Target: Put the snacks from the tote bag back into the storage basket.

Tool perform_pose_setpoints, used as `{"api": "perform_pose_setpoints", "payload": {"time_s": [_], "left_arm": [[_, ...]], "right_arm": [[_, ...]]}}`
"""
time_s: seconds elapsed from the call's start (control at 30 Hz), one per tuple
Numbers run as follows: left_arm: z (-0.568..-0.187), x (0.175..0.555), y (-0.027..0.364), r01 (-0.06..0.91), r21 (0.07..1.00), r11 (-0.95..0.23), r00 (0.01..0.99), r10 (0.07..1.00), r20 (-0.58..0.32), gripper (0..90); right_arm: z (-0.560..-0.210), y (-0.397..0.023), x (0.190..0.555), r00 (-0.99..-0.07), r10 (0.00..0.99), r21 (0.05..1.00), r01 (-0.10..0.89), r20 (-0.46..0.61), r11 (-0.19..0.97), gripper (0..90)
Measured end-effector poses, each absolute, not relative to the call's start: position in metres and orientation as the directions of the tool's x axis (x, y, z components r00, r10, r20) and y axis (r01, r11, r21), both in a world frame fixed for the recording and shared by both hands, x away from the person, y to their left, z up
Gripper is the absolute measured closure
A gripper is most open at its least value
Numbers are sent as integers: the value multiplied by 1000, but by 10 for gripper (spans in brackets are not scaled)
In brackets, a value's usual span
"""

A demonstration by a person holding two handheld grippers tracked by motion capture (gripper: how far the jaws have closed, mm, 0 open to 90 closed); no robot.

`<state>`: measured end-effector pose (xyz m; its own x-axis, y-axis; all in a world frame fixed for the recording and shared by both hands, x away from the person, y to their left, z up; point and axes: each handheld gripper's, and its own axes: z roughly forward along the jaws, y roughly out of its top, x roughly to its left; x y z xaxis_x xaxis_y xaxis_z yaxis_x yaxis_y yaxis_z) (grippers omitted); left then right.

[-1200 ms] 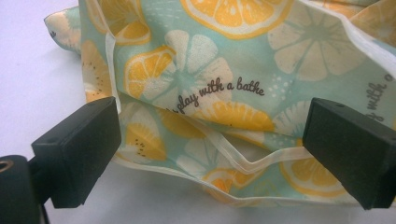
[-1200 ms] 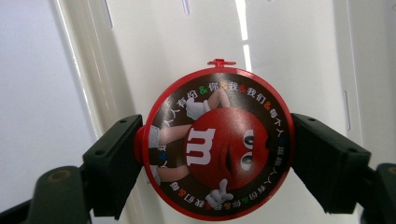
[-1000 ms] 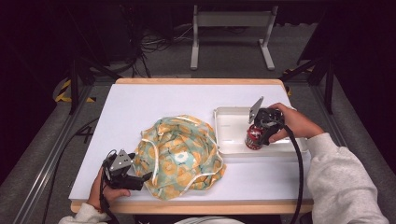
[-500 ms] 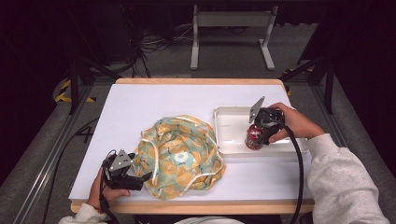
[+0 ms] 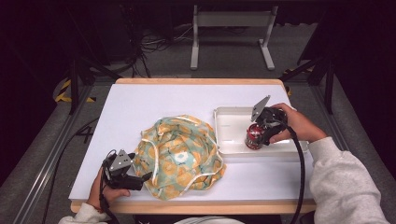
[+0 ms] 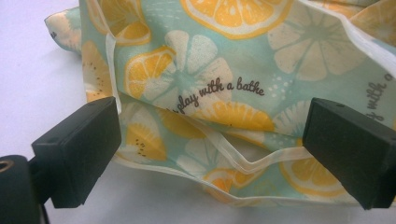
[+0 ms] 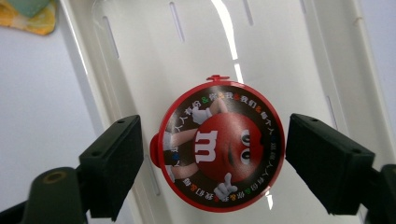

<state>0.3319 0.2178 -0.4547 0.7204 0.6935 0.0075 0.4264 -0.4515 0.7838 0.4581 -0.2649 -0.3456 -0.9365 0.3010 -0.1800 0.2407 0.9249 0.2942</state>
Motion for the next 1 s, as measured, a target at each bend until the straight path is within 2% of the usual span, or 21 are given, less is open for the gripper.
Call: {"api": "perform_pose_setpoints", "payload": {"time_s": [0.43,0.6,1.0], "left_arm": [[-455,332,218,425,786,-450,720,694,8,51],[-454,333,218,420,783,-458,725,689,13,51],[-455,334,217,422,783,-456,726,688,10,51]], "right_arm": [[-341,-271,452,-918,348,342,270,-191,900,182],[-342,-272,449,-907,370,364,281,-203,888,128],[-344,-275,443,-883,418,423,302,-212,854,115]]}}
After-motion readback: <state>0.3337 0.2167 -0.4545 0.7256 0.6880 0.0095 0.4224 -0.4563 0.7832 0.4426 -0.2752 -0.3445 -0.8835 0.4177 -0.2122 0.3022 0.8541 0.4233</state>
